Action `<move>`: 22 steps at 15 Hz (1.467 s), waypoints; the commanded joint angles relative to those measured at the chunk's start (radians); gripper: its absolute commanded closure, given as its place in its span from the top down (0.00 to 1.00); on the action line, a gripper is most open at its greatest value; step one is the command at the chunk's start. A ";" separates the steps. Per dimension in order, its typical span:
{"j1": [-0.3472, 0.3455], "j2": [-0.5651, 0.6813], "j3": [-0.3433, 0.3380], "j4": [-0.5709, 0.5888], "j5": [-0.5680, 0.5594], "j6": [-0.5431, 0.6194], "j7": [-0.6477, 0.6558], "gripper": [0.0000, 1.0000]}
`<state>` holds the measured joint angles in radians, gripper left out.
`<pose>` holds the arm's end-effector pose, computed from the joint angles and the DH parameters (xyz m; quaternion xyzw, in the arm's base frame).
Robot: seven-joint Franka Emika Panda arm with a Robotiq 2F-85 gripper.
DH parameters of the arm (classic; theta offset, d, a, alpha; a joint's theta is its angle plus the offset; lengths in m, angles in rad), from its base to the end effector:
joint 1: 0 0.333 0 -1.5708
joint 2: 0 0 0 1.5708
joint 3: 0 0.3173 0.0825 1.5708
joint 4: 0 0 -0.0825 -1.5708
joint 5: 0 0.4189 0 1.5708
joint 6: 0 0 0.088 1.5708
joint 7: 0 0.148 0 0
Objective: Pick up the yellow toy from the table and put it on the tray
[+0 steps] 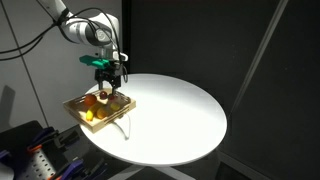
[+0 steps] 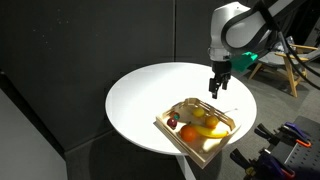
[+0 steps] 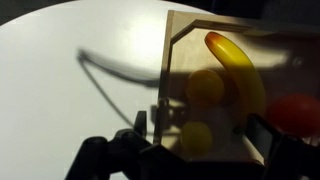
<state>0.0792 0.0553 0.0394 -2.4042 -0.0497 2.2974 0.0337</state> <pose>0.4879 0.0558 0.2119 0.9948 0.0603 -0.0794 0.0222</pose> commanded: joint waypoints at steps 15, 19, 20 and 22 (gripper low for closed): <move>-0.013 -0.321 -0.011 -0.171 0.030 -0.115 -0.112 1.00; -0.026 -0.380 -0.019 -0.183 0.024 -0.134 -0.076 1.00; -0.031 -0.391 -0.021 -0.189 0.024 -0.129 -0.069 1.00; -0.042 -0.414 -0.024 -0.200 0.023 -0.121 -0.056 1.00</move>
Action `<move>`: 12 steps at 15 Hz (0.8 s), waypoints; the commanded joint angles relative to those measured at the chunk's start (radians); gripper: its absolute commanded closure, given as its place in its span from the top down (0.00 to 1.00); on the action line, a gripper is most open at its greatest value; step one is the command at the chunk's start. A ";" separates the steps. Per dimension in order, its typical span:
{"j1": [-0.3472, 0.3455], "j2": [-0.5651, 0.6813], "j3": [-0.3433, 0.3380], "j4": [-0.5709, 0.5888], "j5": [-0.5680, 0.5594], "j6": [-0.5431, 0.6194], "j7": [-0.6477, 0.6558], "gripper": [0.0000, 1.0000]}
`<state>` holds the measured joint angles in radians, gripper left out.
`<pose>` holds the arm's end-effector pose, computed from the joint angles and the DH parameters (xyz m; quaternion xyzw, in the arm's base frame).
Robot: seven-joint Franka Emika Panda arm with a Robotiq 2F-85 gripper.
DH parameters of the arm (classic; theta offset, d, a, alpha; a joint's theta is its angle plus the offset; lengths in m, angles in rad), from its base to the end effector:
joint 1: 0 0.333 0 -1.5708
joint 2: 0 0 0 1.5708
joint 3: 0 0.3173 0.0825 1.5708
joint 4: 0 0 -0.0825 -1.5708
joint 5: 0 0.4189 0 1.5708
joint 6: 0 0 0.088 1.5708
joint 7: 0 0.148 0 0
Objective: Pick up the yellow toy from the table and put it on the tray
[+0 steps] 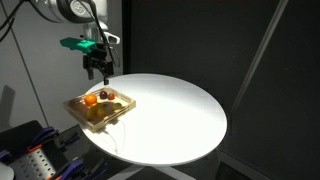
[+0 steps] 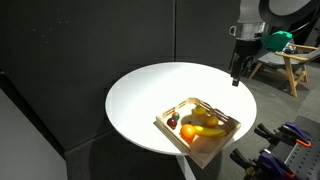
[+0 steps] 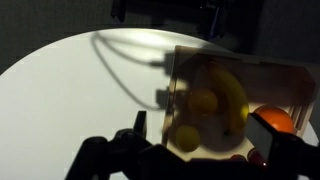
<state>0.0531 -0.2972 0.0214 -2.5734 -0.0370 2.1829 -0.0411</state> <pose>0.4313 0.0289 0.2962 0.9964 0.0684 -0.0464 0.0185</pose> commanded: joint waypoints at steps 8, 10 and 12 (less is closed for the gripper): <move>-0.039 -0.132 -0.023 -0.053 0.035 -0.061 0.034 1.00; -0.038 -0.142 -0.028 -0.053 0.041 -0.087 0.022 1.00; -0.037 -0.152 -0.031 -0.055 0.042 -0.097 0.017 1.00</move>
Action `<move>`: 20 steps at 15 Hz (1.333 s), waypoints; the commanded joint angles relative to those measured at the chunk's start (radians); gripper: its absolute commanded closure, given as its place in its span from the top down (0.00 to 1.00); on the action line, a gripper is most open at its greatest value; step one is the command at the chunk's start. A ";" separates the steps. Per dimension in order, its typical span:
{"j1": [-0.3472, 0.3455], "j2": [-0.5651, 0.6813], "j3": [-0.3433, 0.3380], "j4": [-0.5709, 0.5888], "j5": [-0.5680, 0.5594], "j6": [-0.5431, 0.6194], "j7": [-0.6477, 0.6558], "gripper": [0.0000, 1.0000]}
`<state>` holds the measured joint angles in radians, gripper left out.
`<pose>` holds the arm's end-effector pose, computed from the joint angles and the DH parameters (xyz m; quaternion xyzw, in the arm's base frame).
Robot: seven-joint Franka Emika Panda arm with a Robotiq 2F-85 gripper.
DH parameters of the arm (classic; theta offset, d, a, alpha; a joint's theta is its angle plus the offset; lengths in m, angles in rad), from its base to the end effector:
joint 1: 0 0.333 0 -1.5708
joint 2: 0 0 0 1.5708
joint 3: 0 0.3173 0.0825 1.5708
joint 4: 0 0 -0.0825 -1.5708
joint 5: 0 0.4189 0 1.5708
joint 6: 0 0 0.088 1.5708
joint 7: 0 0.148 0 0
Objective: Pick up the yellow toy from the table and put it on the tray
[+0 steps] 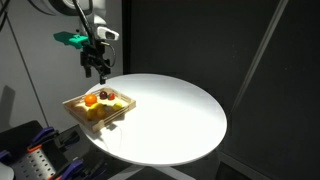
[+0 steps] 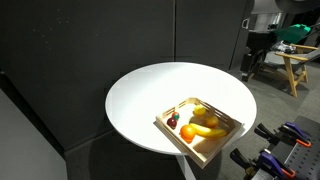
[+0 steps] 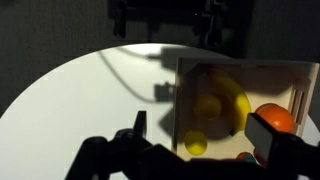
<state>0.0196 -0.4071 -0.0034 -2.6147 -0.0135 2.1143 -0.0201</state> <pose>0.4098 0.0057 0.3187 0.9987 0.0221 -0.0466 0.0048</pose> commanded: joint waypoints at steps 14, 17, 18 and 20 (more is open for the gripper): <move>0.010 -0.114 -0.021 -0.038 0.060 -0.021 -0.057 1.00; 0.010 -0.125 -0.022 -0.043 0.061 -0.022 -0.056 1.00; 0.010 -0.128 -0.022 -0.045 0.061 -0.021 -0.058 1.00; 0.002 -0.094 -0.006 -0.031 0.039 -0.009 -0.028 1.00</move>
